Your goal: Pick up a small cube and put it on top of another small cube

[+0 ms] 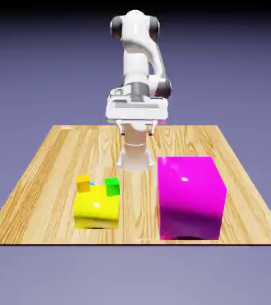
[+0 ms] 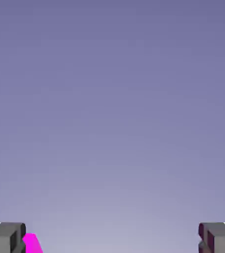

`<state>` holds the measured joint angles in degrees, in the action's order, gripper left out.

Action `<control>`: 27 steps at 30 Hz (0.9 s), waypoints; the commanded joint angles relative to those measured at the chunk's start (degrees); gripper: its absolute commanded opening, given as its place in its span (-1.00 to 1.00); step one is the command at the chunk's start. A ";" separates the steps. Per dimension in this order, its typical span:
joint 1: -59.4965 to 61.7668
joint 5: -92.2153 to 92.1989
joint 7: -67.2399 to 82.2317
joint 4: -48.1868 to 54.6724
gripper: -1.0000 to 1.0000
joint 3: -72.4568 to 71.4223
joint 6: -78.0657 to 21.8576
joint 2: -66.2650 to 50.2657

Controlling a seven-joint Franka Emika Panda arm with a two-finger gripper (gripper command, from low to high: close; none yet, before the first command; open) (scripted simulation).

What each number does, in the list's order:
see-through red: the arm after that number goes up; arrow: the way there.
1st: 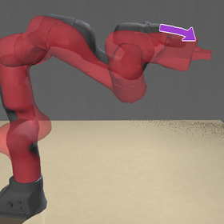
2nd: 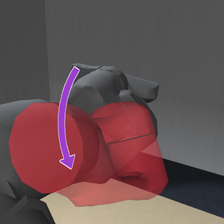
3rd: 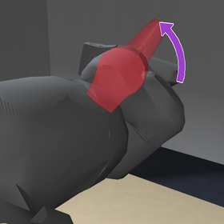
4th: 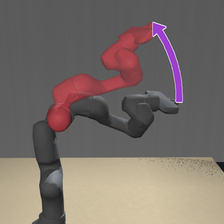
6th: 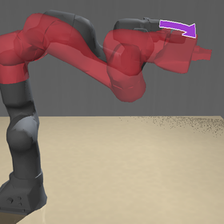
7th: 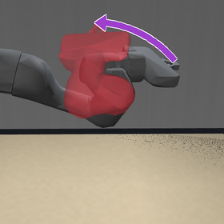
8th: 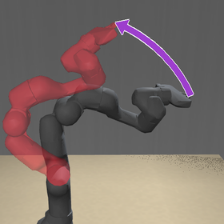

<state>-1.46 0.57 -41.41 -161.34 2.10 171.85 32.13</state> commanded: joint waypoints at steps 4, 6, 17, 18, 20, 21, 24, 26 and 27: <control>3.09 -8.28 4.75 -1.55 0.00 2.19 -9.97 -7.44; 4.64 -12.43 7.12 -2.33 0.00 3.29 -14.95 -11.16; 16.79 -37.95 15.40 -5.68 0.00 0.04 -32.95 -28.97; 18.12 -40.44 15.86 -5.93 0.00 -0.84 -33.99 -30.42; 20.78 -45.42 16.76 -6.42 0.00 -2.60 -36.07 -33.32; 22.12 -47.91 17.21 -6.67 0.00 -3.48 -37.11 -34.77; 26.12 -55.39 18.57 -7.41 0.00 -6.12 -40.23 -39.12; 28.78 -60.37 19.47 -7.90 0.00 -7.88 -42.32 -42.03; 30.11 -62.87 19.93 -8.15 0.00 -8.76 -43.36 -43.48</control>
<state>28.65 -62.29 -21.49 -169.49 -6.66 128.49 -11.34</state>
